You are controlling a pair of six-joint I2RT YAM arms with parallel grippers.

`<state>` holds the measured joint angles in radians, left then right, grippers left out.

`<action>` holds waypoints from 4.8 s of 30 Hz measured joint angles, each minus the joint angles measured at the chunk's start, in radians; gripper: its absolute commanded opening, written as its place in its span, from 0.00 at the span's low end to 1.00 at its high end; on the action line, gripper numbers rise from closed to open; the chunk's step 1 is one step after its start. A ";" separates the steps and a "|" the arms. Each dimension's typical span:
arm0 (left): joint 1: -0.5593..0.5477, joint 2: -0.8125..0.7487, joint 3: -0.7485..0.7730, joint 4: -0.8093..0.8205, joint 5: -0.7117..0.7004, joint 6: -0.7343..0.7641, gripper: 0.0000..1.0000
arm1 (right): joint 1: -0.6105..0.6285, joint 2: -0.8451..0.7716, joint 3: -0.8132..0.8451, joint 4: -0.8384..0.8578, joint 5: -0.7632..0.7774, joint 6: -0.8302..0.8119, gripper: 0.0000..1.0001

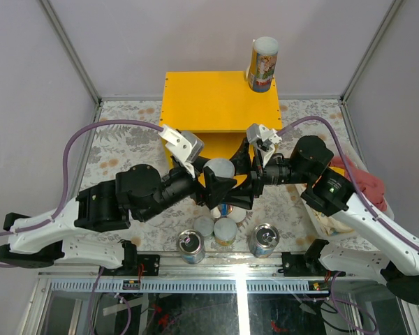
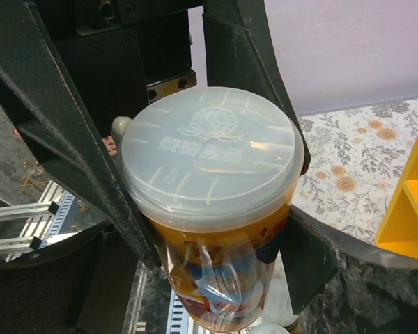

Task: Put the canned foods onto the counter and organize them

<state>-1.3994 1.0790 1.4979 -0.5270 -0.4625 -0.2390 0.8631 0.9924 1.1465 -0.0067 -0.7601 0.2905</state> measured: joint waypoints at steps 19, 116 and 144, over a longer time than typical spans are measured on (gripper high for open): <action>0.015 -0.031 -0.016 0.034 0.026 -0.025 0.13 | -0.007 0.038 -0.013 0.128 -0.071 0.101 0.24; 0.013 -0.378 -0.291 -0.127 -0.614 -0.406 0.89 | -0.145 0.541 0.700 -0.304 0.719 -0.345 0.02; 0.013 -0.378 -0.317 -0.143 -0.571 -0.417 0.89 | -0.215 0.274 0.383 -0.184 0.959 -0.370 0.03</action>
<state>-1.3865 0.7010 1.1809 -0.6704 -1.0336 -0.6556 0.6479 1.2667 1.5299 -0.1905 0.1989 -0.0792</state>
